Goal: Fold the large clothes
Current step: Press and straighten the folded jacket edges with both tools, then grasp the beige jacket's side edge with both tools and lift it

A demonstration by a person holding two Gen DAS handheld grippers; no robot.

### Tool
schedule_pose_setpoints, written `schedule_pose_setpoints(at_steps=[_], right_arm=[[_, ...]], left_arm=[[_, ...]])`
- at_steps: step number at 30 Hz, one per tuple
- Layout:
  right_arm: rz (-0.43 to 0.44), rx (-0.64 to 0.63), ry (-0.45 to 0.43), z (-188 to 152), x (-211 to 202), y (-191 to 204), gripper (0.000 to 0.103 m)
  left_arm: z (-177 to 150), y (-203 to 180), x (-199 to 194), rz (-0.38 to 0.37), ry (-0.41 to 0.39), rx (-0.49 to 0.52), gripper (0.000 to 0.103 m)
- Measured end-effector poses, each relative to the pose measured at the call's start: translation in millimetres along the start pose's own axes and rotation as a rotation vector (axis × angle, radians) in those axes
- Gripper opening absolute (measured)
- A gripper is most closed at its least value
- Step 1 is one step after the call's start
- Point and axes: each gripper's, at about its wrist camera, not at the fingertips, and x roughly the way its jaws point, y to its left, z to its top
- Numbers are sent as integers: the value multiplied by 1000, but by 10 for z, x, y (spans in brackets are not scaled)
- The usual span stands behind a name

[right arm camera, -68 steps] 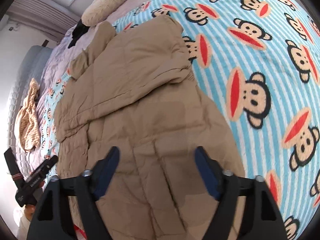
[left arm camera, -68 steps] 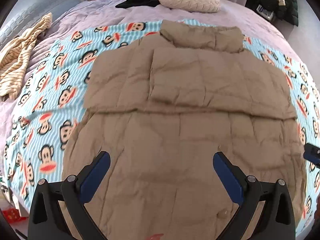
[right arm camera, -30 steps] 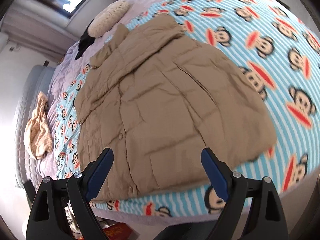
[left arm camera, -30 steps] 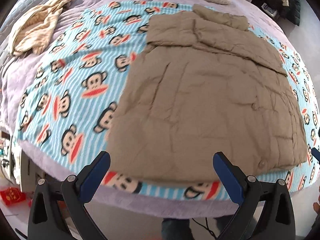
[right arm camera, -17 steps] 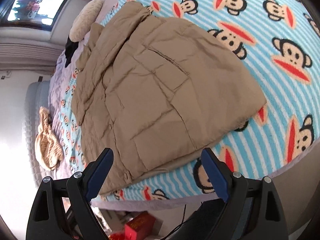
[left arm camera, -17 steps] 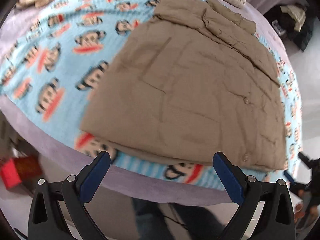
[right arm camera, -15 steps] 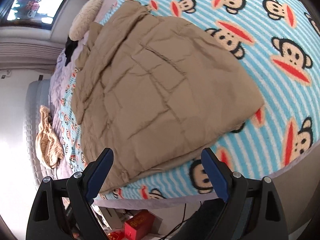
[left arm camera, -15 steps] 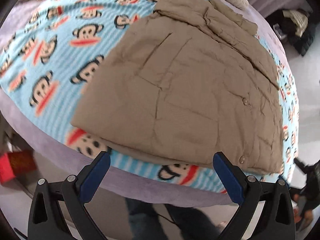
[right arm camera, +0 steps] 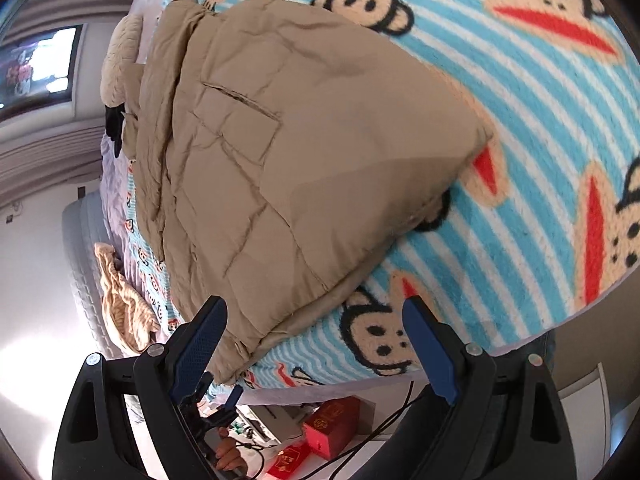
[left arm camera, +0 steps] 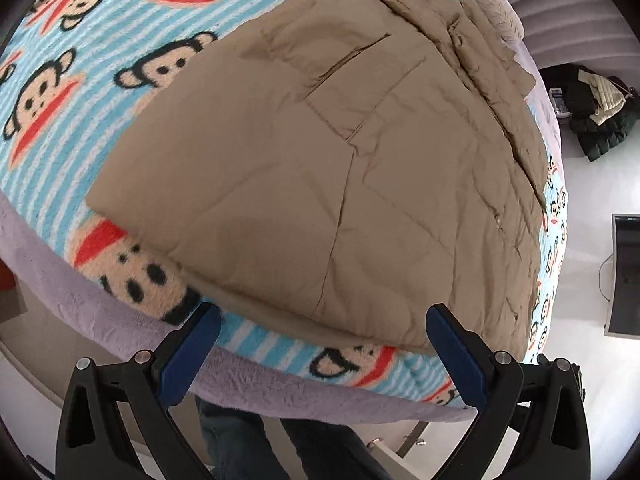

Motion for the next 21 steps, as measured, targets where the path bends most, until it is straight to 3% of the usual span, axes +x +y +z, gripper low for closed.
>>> schedule_pose_setpoints(at_steps=[4, 13, 15, 17, 19, 21], right_arm=[[29, 10, -11, 43, 20, -14, 91], [61, 121, -17, 230, 326, -95, 91], [84, 152, -28, 244, 345, -138, 91], [115, 177, -36, 249, 346, -182, 87], [125, 196, -36, 252, 345, -210, 68], [124, 214, -27, 247, 361, -246, 50]], left_arm=[[139, -78, 47, -25, -23, 13, 103], [375, -168, 260, 3, -38, 18, 102], [375, -187, 224, -13, -47, 27, 80], [395, -215, 207, -19, -35, 52, 37], [420, -201, 162, -57, -21, 61, 20], [443, -244, 65, -67, -36, 90, 19]])
